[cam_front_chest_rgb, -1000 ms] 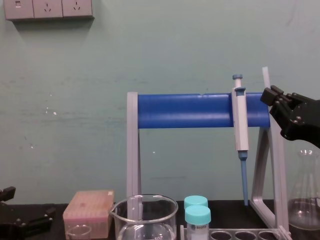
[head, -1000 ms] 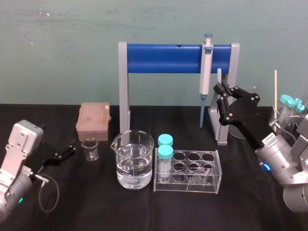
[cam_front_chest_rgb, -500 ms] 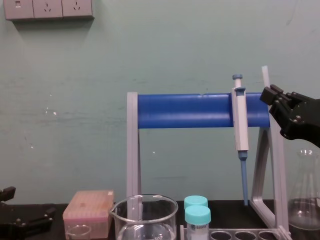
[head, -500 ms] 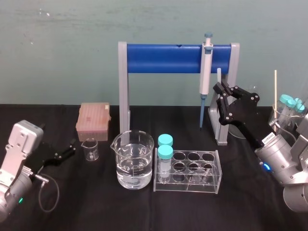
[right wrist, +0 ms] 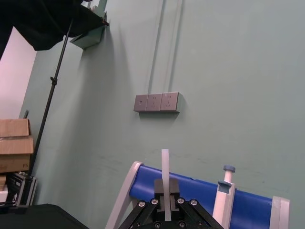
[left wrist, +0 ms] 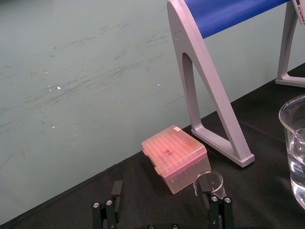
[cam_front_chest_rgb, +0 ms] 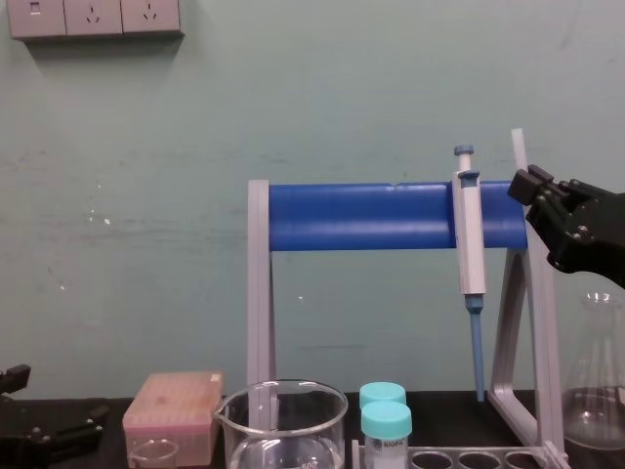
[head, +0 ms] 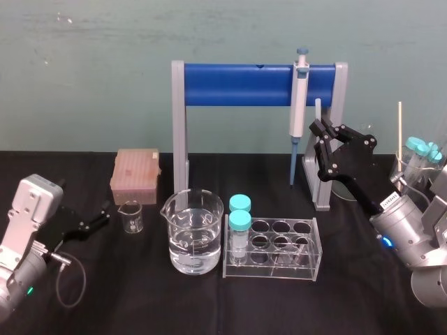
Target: Pick up the stirring rod with one hand, then place it down.
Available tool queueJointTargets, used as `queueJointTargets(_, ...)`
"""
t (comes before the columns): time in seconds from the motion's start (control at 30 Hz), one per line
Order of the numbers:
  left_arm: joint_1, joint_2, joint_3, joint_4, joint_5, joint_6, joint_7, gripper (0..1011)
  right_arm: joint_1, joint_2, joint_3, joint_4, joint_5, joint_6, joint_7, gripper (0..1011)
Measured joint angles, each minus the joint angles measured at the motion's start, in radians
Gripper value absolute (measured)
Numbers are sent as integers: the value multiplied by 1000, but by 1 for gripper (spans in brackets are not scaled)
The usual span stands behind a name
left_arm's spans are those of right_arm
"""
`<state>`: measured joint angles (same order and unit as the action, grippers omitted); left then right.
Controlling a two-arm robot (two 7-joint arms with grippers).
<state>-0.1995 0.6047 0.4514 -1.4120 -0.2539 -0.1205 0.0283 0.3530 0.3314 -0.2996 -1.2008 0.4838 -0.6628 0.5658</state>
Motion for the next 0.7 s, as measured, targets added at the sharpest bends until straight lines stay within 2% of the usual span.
queueJointTargets(0.7,0,0,0,0,0,0,0,1000,0,0,0,0,0,0,0,60)
